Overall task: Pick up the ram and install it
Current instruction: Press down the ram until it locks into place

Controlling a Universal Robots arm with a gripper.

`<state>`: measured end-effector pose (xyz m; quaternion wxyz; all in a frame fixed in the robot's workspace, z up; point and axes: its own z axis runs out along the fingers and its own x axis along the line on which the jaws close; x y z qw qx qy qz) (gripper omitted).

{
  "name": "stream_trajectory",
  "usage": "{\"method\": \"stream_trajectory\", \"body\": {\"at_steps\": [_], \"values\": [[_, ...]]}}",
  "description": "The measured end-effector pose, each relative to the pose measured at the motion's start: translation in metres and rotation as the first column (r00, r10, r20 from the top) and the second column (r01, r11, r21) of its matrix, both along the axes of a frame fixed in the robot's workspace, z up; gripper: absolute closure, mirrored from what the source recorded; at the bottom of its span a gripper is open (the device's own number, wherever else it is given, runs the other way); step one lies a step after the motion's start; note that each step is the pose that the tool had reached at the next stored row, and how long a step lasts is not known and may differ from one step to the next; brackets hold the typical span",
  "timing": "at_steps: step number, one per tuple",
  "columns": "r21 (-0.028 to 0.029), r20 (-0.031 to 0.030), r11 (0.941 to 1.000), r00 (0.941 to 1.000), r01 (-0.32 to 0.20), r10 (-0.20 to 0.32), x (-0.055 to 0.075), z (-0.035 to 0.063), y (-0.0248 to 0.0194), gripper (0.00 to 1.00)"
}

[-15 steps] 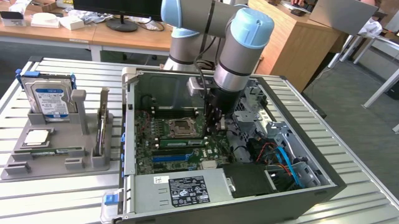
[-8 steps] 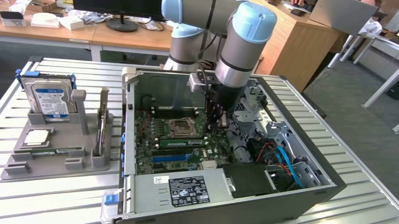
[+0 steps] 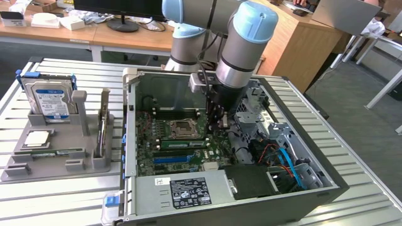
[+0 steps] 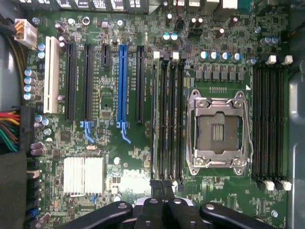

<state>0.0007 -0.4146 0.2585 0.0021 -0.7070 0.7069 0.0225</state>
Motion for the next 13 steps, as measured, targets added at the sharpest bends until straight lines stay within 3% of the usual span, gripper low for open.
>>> {"method": "stream_trajectory", "body": {"at_steps": [13], "values": [[0.0002, 0.0001, 1.0, 1.0, 0.0, 0.0, -0.026, -0.0003, 0.0001, 0.9]]}}
